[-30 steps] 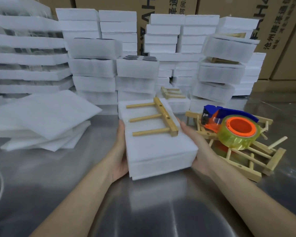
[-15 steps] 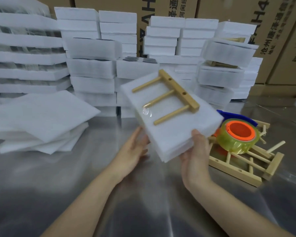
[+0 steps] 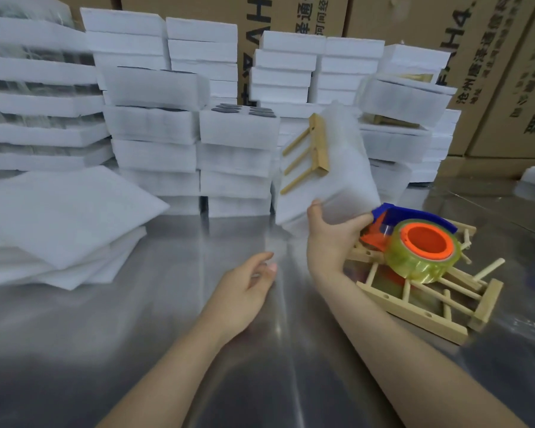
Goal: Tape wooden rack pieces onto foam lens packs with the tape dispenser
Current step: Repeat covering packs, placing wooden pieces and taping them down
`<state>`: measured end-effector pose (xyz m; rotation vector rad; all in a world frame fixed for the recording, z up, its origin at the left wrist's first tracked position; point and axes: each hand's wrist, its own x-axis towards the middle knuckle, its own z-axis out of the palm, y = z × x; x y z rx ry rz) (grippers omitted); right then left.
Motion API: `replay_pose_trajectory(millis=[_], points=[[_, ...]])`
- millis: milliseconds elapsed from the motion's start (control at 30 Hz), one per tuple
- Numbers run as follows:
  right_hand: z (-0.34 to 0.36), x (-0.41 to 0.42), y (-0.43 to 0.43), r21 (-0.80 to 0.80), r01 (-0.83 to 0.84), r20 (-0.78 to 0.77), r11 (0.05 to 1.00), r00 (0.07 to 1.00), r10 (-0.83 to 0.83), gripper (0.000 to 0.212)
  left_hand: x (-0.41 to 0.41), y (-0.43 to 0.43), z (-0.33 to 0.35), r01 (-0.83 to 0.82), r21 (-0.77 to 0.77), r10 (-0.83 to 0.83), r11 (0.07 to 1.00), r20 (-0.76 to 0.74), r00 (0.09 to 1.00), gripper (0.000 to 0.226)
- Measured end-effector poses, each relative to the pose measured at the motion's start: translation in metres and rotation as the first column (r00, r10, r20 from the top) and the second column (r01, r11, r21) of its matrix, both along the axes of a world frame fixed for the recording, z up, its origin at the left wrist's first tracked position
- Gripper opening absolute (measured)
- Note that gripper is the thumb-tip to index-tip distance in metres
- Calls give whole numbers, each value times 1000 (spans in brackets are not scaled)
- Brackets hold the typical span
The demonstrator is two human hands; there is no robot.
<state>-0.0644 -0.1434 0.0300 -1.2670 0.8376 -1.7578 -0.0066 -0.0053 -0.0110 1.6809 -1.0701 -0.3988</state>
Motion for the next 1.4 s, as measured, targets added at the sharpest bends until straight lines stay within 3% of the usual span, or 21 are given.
replay_pose_trajectory(millis=[100,300,433,533,633,700,867,933,1067,1133,1200,1267,1333,1367,1400], points=[[11,22,-13,56,5,28,998,1000,-7,71,1,-1,-2,5,3,-5,1000,20,1000,31],[26,45,-51,248,-199,152,948,974,165,52,2,-3,-5,-12,-22,13,1000,24,1000,24],[22,45,-72,385,-303,235,872,946,225,65,1,-5,-6,-6,-8,7,1000,80,997,25],[23,47,-81,477,-441,333,761,891,308,75,-1,-4,-6,14,7,-15,1000,112,994,24],[27,48,-84,443,-605,481,662,783,394,75,-2,-3,-4,33,28,-37,999,146,989,21],[30,47,-88,439,-654,501,616,747,437,71,-1,-3,-3,29,28,-32,999,114,993,23],[35,53,-100,352,-766,583,538,629,514,42,-2,-3,-2,36,43,-42,998,140,989,25],[32,59,-101,373,-756,578,538,643,503,37,-2,-4,-3,31,46,-37,998,142,989,28],[27,67,-104,413,-633,489,654,760,427,42,0,-5,-5,20,34,-24,999,127,992,30],[26,65,-107,438,-581,430,686,805,408,33,1,-5,-5,25,36,-29,999,134,991,29],[22,65,-107,502,-500,322,705,865,385,12,1,-4,-5,27,32,-32,999,148,988,28],[24,68,-99,515,-324,76,794,940,334,27,0,-4,-2,17,29,-22,999,149,989,28],[38,74,-83,238,-110,-163,965,975,151,35,-1,-3,-1,10,27,-14,1000,151,988,28],[51,77,-71,17,-33,-223,999,974,36,34,-1,-3,-1,9,30,-13,1000,158,987,29],[65,79,-58,-220,4,-251,975,966,-61,30,-1,-3,-1,7,39,-14,999,166,986,30]])
